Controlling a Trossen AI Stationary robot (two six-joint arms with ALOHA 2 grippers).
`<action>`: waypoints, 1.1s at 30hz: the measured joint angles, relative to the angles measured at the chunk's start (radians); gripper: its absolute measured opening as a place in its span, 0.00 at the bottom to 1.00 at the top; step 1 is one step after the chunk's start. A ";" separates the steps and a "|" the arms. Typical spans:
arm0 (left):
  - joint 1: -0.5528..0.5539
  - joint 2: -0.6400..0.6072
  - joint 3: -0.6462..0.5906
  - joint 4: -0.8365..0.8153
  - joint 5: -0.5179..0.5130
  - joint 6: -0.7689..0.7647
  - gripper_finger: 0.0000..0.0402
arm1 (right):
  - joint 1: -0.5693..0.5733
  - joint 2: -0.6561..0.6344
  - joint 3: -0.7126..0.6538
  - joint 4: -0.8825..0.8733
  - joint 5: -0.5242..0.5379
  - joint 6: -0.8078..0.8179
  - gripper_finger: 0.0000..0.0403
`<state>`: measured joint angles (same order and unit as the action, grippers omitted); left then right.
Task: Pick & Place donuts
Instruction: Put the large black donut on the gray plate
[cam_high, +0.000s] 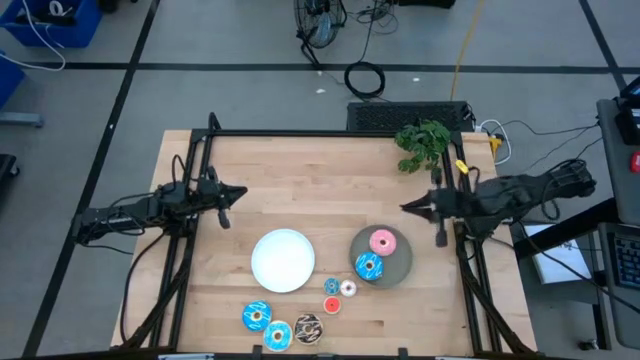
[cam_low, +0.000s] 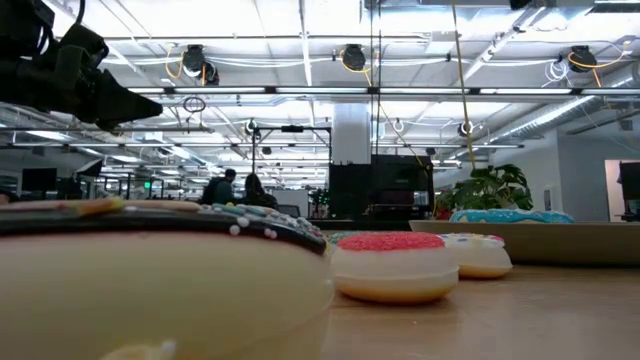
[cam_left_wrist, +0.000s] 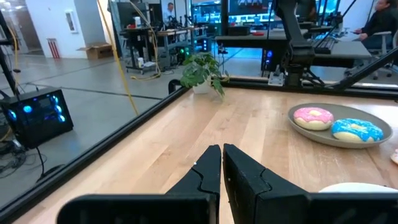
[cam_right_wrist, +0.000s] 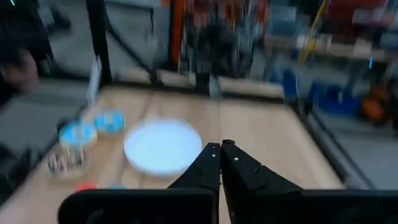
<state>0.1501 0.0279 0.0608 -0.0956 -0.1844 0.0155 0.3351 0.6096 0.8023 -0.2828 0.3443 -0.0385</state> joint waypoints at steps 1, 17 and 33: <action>0.000 0.000 0.000 0.000 0.000 -0.003 0.06 | 0.000 -0.038 -0.048 0.072 -0.002 -0.016 0.00; 0.000 0.000 0.001 0.008 -0.079 0.011 0.06 | 0.000 -0.344 -0.567 0.504 -0.032 -0.147 0.00; 0.000 0.000 0.000 0.055 -0.085 -0.231 0.06 | 0.000 -0.487 -0.783 0.704 -0.031 -0.237 0.00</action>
<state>0.1500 0.0281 0.0612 -0.0409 -0.2698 -0.2153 0.3347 0.1227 0.0193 0.4209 0.3130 -0.2757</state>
